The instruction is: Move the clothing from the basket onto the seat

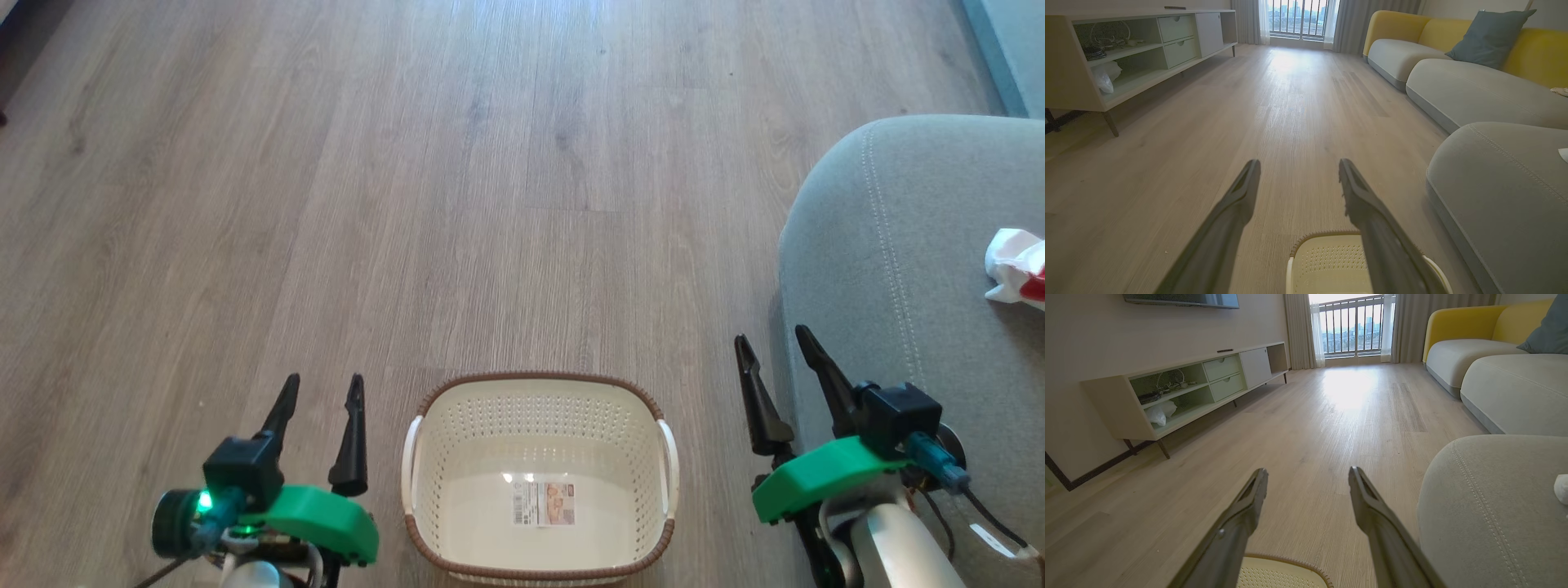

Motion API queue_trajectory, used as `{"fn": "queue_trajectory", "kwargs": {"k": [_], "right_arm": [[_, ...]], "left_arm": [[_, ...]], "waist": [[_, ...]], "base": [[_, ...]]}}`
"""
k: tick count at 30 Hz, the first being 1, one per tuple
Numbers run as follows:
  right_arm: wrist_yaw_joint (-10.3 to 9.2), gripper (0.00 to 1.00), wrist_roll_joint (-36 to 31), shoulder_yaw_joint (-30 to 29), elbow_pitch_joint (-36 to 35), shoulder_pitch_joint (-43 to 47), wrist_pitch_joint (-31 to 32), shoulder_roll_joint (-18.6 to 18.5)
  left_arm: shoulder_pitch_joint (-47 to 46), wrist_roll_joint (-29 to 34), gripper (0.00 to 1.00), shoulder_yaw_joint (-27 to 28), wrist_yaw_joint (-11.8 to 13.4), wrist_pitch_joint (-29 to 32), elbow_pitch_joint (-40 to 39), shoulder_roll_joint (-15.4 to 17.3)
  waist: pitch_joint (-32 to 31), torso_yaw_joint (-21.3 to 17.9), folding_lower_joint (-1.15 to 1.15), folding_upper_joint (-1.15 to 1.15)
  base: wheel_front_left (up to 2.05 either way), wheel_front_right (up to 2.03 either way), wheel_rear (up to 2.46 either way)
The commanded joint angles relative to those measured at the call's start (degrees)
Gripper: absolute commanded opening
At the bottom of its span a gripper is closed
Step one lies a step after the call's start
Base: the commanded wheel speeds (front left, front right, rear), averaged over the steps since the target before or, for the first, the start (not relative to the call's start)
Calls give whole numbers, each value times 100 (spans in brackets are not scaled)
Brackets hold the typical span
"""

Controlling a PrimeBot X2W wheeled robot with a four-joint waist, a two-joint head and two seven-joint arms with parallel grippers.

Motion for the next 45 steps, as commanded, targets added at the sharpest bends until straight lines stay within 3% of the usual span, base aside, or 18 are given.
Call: {"fn": "queue_trajectory", "kwargs": {"k": [1, 9, 31, 32, 45], "right_arm": [[-1, 100, 5, 134, -170, -124, -37, 47], [-1, 100, 7, 149, -151, -163, -37, 63], [-1, 100, 41, 110, -112, -190, -37, 71], [0, 0, 10, -13, 43, -5, 0, 39], [0, 0, 660, -47, 281, 80, 143, 24]], "left_arm": [[-182, 24, 100, 228, -47, -32, -189, -2], [-197, -76, 100, 395, -280, -32, -125, -2], [-171, -401, 100, 557, -592, -32, -67, -3], [5, -379, 0, 341, -589, -1, 84, -3], [51, -966, 0, 419, -635, 171, 378, -4]], "waist": [[-4, -3, 0, 0], [-17, -40, 0, 0], [1, -92, 0, 0], [2, -92, 0, 0], [5, -142, 0, 0]], "base": [[0, 0, 0], [0, 0, 0], [0, 0, 0], [0, 0, 0], [0, 0, 0]]}}
